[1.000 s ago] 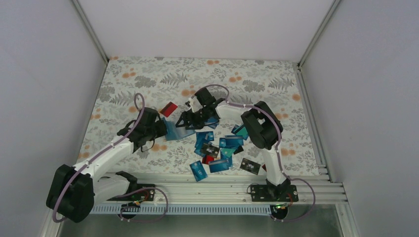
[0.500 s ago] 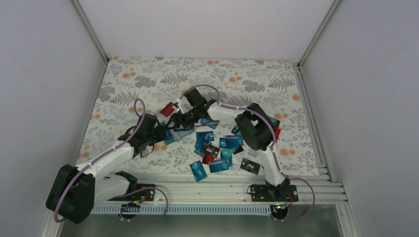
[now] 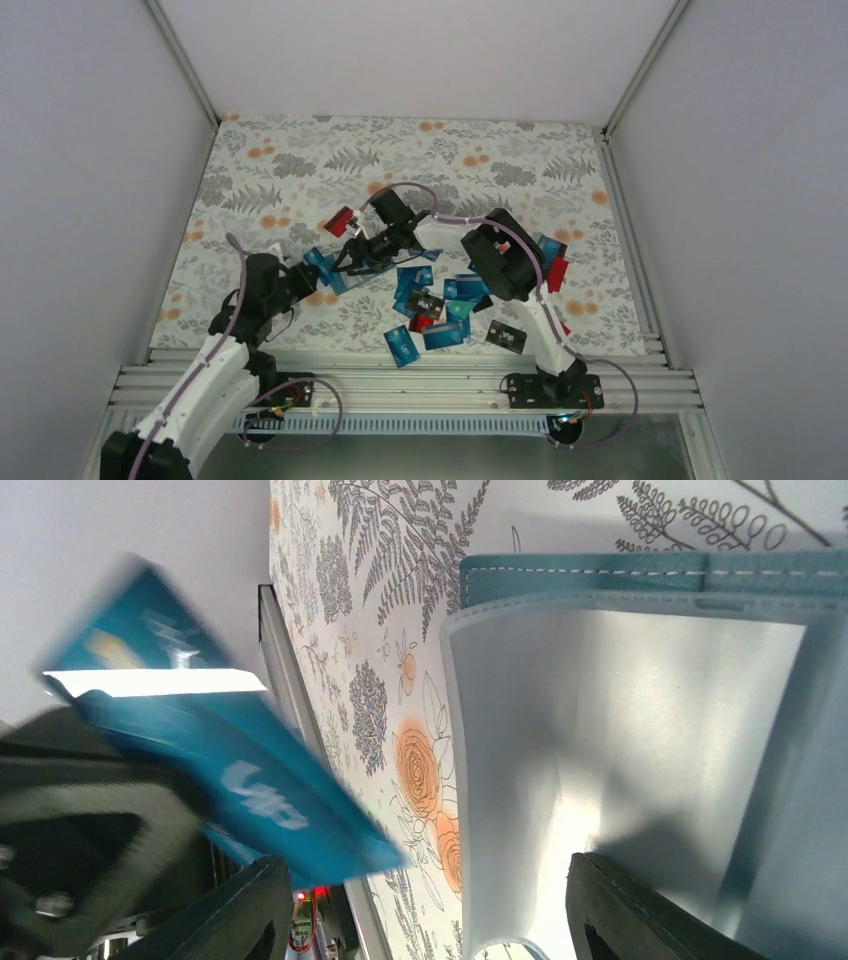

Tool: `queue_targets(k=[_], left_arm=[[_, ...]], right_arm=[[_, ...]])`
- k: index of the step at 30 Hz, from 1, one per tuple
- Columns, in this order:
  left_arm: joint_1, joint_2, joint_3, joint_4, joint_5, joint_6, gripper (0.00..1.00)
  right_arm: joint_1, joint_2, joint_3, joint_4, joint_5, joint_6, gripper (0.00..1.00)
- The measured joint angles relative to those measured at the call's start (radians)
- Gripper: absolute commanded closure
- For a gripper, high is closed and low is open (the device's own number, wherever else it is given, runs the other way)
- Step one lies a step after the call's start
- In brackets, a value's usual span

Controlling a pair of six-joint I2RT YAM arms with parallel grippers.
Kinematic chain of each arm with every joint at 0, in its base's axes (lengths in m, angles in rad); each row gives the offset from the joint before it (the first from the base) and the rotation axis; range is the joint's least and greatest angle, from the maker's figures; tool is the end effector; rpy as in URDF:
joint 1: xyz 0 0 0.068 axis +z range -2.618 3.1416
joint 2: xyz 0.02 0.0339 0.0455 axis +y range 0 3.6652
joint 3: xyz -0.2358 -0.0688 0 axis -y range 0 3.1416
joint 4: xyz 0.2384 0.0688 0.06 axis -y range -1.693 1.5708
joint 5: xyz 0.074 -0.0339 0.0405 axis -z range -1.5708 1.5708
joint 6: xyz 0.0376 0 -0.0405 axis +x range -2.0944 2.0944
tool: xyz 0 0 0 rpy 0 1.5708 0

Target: Put the credit cards into the card holder

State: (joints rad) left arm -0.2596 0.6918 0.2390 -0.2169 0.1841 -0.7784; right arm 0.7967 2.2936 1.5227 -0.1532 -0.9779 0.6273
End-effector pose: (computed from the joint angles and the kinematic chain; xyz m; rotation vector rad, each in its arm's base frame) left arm 0.1587 -0.0493 0.1447 -0.4989 2.2868 -0.7485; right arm 0.2895 0.3407 0.0914 0.6571 -2.4590 -1.5579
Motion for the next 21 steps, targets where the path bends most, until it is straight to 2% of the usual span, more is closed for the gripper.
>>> queue_targets(k=[4,7,11,17,21], left_arm=[[0.097,-0.098,0.010,-0.003,0.044,0.010,0.98],[0.173,-0.072,0.033,0.042,0.095,0.023,0.98],[0.243,0.108,0.084,0.159,0.181,0.039,0.98],[0.252,0.414,0.152,0.328,0.312,0.064,0.98],[0.252,0.530,0.159,0.399,0.382,0.078,0.98]], right_arm=[[0.000,0.000,-0.012,0.019,-0.007,-0.005,0.33],[0.000,0.000,-0.021,0.032,-0.011,-0.010,0.35],[0.000,0.000,-0.028,0.041,-0.014,-0.013,0.36],[0.000,0.000,-0.029,0.043,-0.015,-0.019,0.36],[0.000,0.000,-0.029,0.043,-0.015,-0.019,0.36]])
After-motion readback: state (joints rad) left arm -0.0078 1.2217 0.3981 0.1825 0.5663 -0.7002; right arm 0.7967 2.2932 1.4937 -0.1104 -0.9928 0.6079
